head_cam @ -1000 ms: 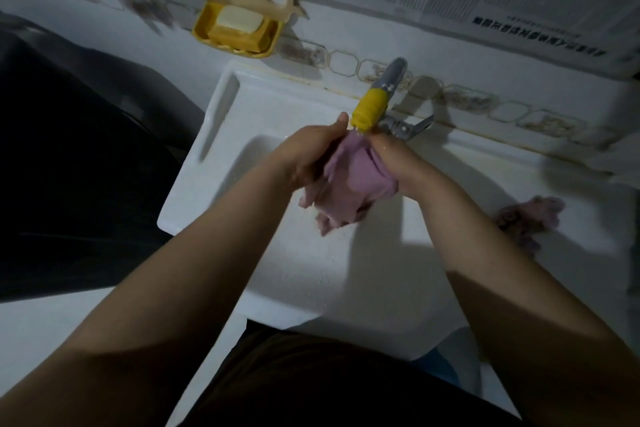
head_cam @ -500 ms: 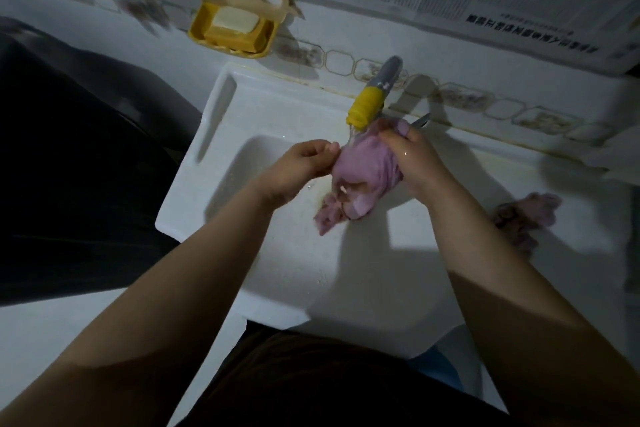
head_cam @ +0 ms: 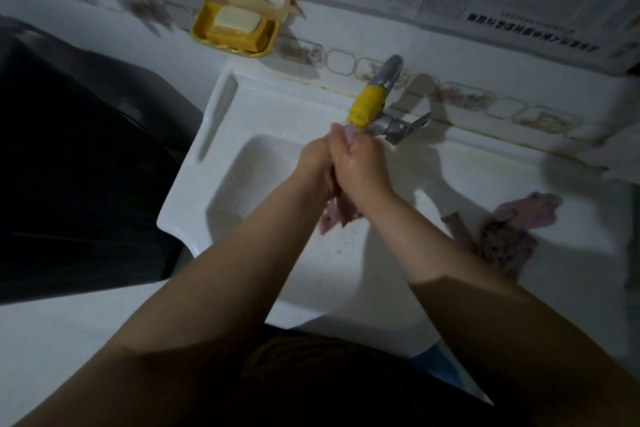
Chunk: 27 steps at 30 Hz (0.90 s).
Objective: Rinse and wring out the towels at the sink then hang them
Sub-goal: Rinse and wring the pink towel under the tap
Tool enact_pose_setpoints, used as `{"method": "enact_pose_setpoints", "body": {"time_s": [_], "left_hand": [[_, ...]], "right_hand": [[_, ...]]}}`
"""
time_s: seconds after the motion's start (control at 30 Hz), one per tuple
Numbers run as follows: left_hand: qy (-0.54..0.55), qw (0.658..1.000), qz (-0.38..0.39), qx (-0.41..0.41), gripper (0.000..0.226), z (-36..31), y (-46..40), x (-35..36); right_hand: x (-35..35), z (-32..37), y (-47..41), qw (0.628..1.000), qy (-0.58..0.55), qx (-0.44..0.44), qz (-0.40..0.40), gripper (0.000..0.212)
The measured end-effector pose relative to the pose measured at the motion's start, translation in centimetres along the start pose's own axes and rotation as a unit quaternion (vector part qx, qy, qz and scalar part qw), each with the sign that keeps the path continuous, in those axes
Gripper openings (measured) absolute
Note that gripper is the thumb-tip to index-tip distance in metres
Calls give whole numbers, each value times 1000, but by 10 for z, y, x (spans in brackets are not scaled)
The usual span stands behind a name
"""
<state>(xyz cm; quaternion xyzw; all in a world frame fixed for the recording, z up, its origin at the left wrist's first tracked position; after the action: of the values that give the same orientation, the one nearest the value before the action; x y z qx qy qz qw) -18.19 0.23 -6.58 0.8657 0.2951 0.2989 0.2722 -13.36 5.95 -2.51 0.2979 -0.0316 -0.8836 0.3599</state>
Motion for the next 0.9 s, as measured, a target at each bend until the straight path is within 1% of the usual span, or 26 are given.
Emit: {"method": "enact_pose_setpoints", "body": {"time_s": [0.07, 0.13, 0.17, 0.27, 0.3, 0.33, 0.37, 0.43, 0.5, 0.53, 0.57, 0.6, 0.63, 0.7, 0.73, 0.8, 0.9], "left_hand": [[-3, 999, 4, -34, 41, 5, 4, 4], [-12, 999, 13, -43, 44, 5, 9, 11], [-20, 999, 13, -43, 42, 6, 7, 11], [-14, 999, 32, -28, 35, 0, 2, 6], [-23, 998, 45, -36, 36, 1, 1, 6], [-40, 997, 50, -46, 36, 1, -1, 4], [-71, 994, 54, -56, 35, 0, -2, 3], [-118, 987, 82, -78, 36, -4, -3, 3], [-163, 978, 95, -93, 43, -14, -7, -7], [-179, 973, 111, -98, 44, -19, -7, -10], [-188, 967, 140, -98, 44, -22, -7, -11], [-193, 962, 169, -95, 42, -24, -7, -11], [-195, 958, 192, -88, 39, -27, -4, -9], [-203, 957, 199, -67, 37, -33, -2, -11], [-207, 956, 200, -57, 40, -36, -2, -12], [-228, 950, 207, -58, 53, -34, -5, -13], [-252, 934, 240, -77, 69, -19, -8, -16]], "right_hand": [[-3, -5, -5, 998, 50, 22, -5, 42], [-17, -13, -12, 997, 39, 55, -27, 38], [-20, -10, -11, 998, 37, 46, -31, 36], [-5, 5, 7, 996, 76, -35, -5, 41], [-5, 6, 9, 995, 98, -32, -7, 41], [-9, -1, 4, 994, 109, -3, -9, 39], [-15, -8, -4, 996, 85, 29, -5, 37], [-23, -23, -21, 997, 7, 75, 34, 34], [-17, -30, -22, 985, -6, 111, 132, 33], [-10, -36, -19, 973, -16, 130, 188, 44], [-6, -40, -15, 963, -23, 139, 229, 60], [-5, -44, -13, 957, -35, 139, 251, 68], [-6, -44, -11, 956, -53, 121, 262, 62], [-11, -43, -11, 955, -135, 89, 248, 22], [-14, -39, -10, 952, -184, 75, 235, 15], [-20, -35, -10, 946, -246, 47, 205, 18], [-23, -34, -13, 941, -285, 45, 180, 18]]}}
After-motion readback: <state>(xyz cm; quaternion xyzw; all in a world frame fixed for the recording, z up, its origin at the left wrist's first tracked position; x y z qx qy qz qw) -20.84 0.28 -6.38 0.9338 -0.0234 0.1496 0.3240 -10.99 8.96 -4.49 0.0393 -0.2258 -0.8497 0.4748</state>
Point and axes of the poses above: each hand's wrist, its own y-axis away from the middle knuckle, its own x-axis out of the palm, z = x × y, the point moved 7 cm from there along -y, towards the middle knuckle, and after that the axes turned 12 degrees about z, right-handed, at the moved point
